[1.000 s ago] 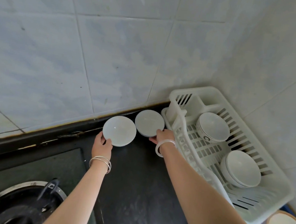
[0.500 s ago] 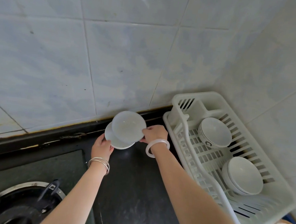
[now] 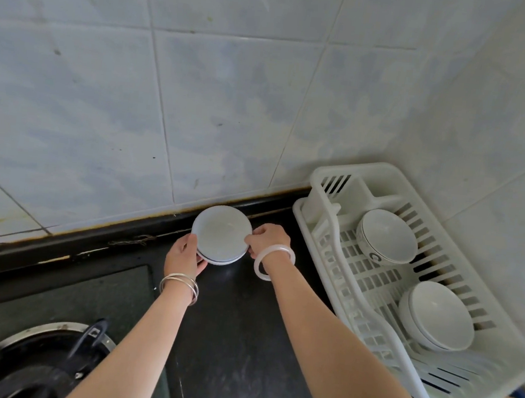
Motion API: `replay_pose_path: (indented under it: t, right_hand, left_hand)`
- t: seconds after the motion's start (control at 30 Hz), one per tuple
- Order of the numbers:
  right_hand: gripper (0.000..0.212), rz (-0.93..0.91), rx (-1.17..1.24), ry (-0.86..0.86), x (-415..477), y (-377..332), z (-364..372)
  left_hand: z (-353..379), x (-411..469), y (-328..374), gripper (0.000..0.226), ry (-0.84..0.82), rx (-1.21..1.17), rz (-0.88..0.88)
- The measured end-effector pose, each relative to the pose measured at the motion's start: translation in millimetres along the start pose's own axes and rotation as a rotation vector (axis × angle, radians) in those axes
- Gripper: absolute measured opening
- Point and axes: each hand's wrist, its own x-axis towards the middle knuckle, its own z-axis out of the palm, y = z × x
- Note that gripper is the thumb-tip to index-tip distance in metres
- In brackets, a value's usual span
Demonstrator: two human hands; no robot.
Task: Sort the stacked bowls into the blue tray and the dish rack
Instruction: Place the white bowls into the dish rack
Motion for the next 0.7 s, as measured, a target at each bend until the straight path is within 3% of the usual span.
replay_pose_path:
  t: [0.13,0.4,0.6,0.7]
  right_hand:
    - [0.040,0.099,0.229,-0.181,-1.2,4.7,3.7]
    - [0.034,0.044,0.356,-0.150,-25.0,18.4,-26.4]
    - [0.036,0.001,0.490,0.003,-61.1,22.8,-105.3]
    - [0.031,-0.005,0.535,0.093,-76.6,30.3,-148.6]
  left_hand:
    - [-0.4,1.3,10.6,0.037,-0.031,-0.002,-0.049]
    - [13.8,-27.2,21.9,0.031,-0.090,0.103,0.027]
    - [64.4,-78.3,49.3,0.008,-0.338,0.202,0.130]
    - [100.3,-105.4,55.1,0.010,-0.460,0.261,0.143]
